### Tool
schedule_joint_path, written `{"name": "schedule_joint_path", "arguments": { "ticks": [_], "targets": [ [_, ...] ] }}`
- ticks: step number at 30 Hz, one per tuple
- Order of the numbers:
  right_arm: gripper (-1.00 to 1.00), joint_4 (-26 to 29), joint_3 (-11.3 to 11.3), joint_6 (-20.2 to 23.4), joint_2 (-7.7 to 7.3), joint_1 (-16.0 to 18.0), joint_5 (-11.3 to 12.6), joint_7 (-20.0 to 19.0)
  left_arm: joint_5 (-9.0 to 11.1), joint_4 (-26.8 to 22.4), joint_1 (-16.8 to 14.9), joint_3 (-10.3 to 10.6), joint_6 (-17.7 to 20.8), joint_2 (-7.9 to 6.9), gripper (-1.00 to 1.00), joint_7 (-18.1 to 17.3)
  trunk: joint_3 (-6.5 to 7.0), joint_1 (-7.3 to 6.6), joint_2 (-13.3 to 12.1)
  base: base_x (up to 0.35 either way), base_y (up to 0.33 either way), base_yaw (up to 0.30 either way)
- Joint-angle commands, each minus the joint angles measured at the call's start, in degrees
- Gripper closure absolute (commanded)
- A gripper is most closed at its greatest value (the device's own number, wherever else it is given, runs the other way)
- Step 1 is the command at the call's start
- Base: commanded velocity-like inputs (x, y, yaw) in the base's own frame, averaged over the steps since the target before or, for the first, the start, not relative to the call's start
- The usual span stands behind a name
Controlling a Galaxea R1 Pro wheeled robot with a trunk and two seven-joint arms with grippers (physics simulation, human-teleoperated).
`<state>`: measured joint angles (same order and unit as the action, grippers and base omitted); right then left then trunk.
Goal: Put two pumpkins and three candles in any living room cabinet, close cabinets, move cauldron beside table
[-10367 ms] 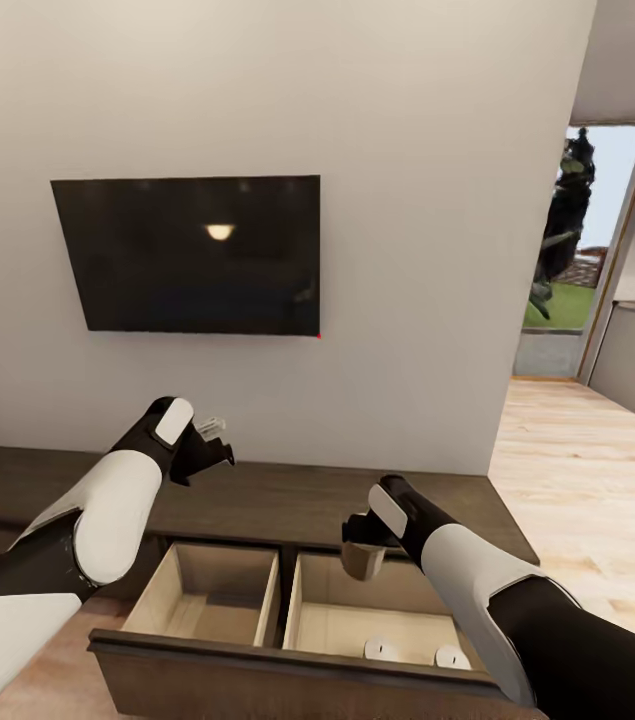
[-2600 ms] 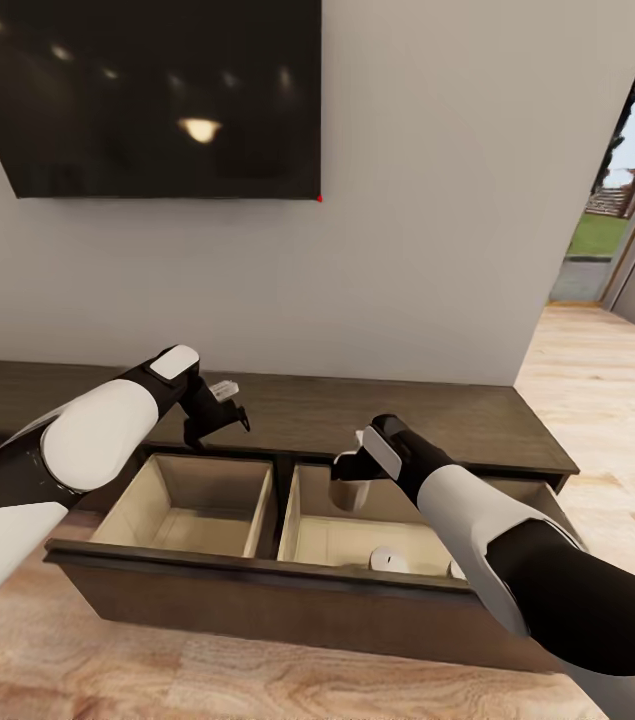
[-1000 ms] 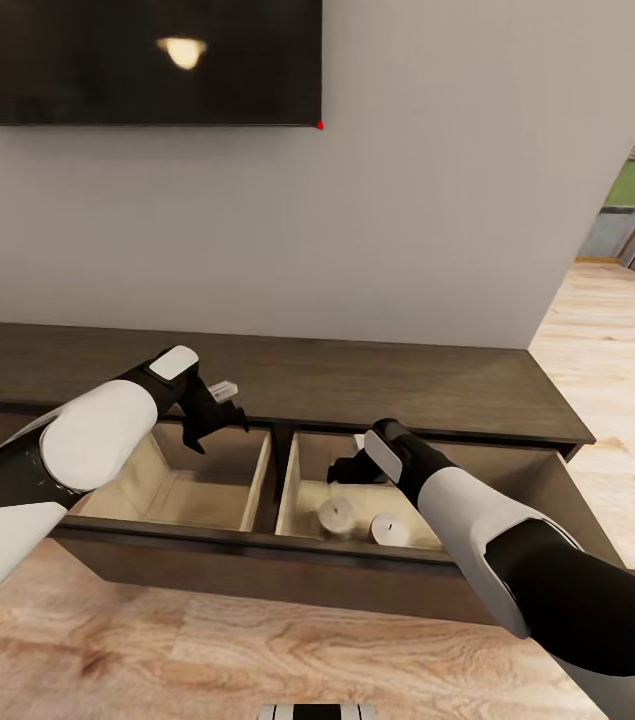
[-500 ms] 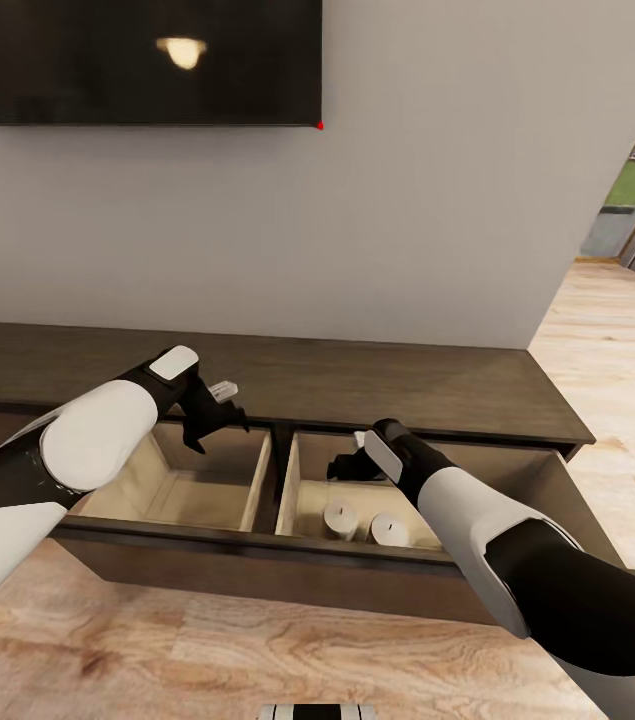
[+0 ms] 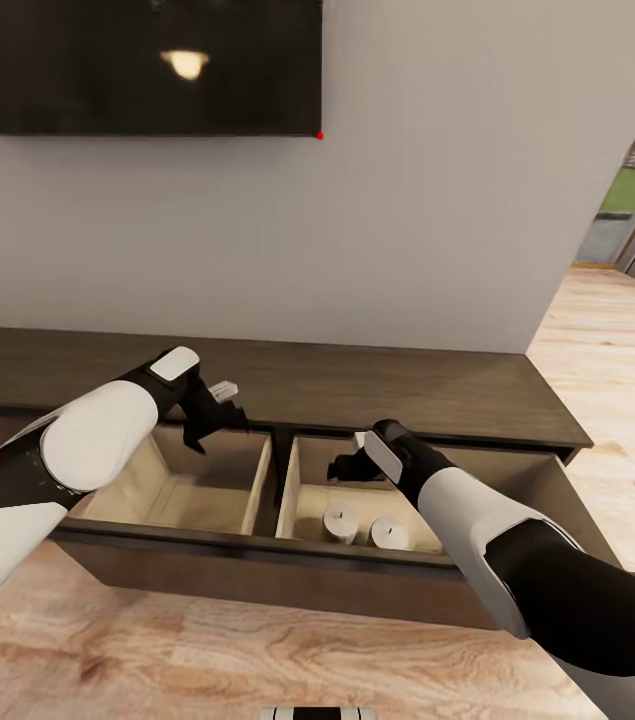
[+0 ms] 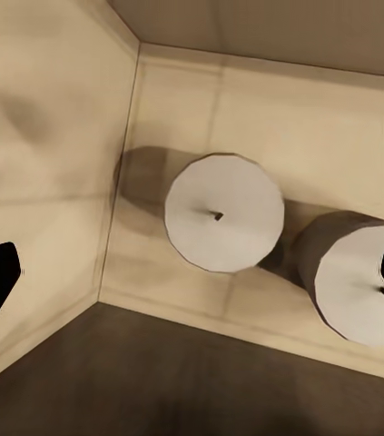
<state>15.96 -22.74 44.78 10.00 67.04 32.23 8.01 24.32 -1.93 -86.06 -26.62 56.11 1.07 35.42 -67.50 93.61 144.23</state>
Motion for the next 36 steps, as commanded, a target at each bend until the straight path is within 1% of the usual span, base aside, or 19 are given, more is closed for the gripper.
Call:
{"name": "schedule_joint_path", "arguments": {
  "ticks": [1, 7, 10, 14, 15, 17, 18, 21, 23, 24, 25, 27, 30, 31, 34, 36],
  "targets": [
    [-1.00, 0.06, -0.26, 0.18, 0.00, 0.03, 0.58, 0.56, 0.52, -0.06, 0.00, -0.05, 0.08, 0.02, -1.00, 0.60, 0.18, -0.03, 0.00, 0.000, 0.000, 0.000],
    [-1.00, 0.14, -0.52, 0.62, 0.00, 0.02, 0.32, 0.89, 0.45, 0.16, 0.01, 0.04, -0.14, 0.00, -1.00, 0.67, 1.51, -0.19, -0.08, 0.000, 0.000, 0.000],
    [-1.00, 0.05, -0.49, 0.65, 0.00, -0.02, 0.36, 0.89, -0.18, 0.38, 0.01, 0.06, -0.19, 0.05, -1.00, 0.66, 2.17, -0.26, -0.12, 0.000, 0.000, 0.000],
    [-1.00, -0.06, -0.54, 0.83, 0.00, -0.05, 0.28, 1.16, -1.96, 0.54, 0.06, 0.07, -0.83, 0.08, -1.00, 0.61, 3.06, -0.37, -0.18, 0.000, 0.000, 0.000],
    [-1.00, -0.04, -0.58, 1.50, 0.00, -0.02, 0.25, 1.70, -2.87, 0.60, 0.11, 0.07, -1.36, 0.11, -1.00, 0.58, 3.28, -0.39, -0.19, 0.000, 0.000, 0.000],
    [-1.00, 0.04, -0.60, 2.95, 0.00, -0.01, 0.21, 2.55, -3.81, 0.64, 0.17, 0.07, -1.87, 0.13, -1.00, 0.53, 3.72, -0.44, -0.22, 0.000, 0.000, 0.000],
    [-1.00, 0.12, -0.57, 7.67, 0.00, -0.04, 0.14, 5.18, -5.79, 0.68, 0.27, 0.08, -2.69, 0.15, -1.00, 0.41, 3.94, -0.47, -0.23, 0.000, 0.000, 0.000],
    [-1.00, 0.06, -0.51, 9.95, 0.00, -0.02, 0.08, 6.80, -6.60, 0.70, 0.74, 0.08, -3.01, 0.24, -1.00, 0.29, 4.61, -0.55, -0.27, 0.000, 0.000, 0.000],
    [-1.00, 0.02, -0.58, 10.59, 0.00, -0.01, -0.07, 9.08, -6.93, 0.70, 2.55, 0.12, -3.86, 0.53, -1.00, 0.22, 5.05, -0.60, -0.30, 0.000, 0.000, 0.000],
    [-1.00, 0.30, -0.57, 10.55, 0.00, -0.03, 0.16, 17.24, -7.94, 0.70, 5.67, 0.15, -8.20, 1.25, -1.00, 0.00, 5.27, -0.63, -0.31, 0.000, 0.000, 0.000],
    [-1.00, 0.46, -0.55, 10.47, 0.00, -0.03, 0.26, 18.34, -8.58, 0.70, 6.28, 0.14, -9.93, 1.35, -1.00, -0.05, 5.49, -0.65, -0.32, 0.000, 0.000, 0.000],
    [-1.00, 1.38, -0.45, 9.91, 0.00, -0.04, 0.48, 20.10, -9.96, 0.70, 7.23, 0.11, -14.08, 1.76, -1.00, -0.15, 5.94, -0.70, -0.35, 0.000, 0.000, 0.000],
    [-1.00, 1.56, -0.46, 8.64, 0.00, -0.04, 0.35, 20.38, -10.19, 0.71, 7.86, 0.12, -14.88, 2.60, -1.00, -0.13, 6.60, -0.78, -0.39, 0.000, 0.000, 0.000],
    [-1.00, 1.61, -0.46, 7.14, 0.00, -0.05, 0.30, 20.62, -10.28, 0.71, 8.46, 0.13, -15.14, 3.00, -1.00, -0.16, 6.82, -0.81, -0.40, 0.000, 0.000, 0.000],
    [-1.00, 1.64, -0.43, 4.92, 0.00, -0.03, 0.38, 21.24, -10.35, 0.71, 9.55, 0.15, -15.42, 3.65, -1.00, -0.63, 7.49, -0.88, -0.44, 0.000, 0.000, 0.000],
    [-1.00, 1.52, -0.37, 3.42, 0.00, -0.05, 0.50, 21.78, -10.43, 0.70, 10.35, 0.16, -15.85, 4.15, -1.00, -1.58, 7.93, -0.93, -0.47, 0.000, 0.000, 0.000]
  ]
}}
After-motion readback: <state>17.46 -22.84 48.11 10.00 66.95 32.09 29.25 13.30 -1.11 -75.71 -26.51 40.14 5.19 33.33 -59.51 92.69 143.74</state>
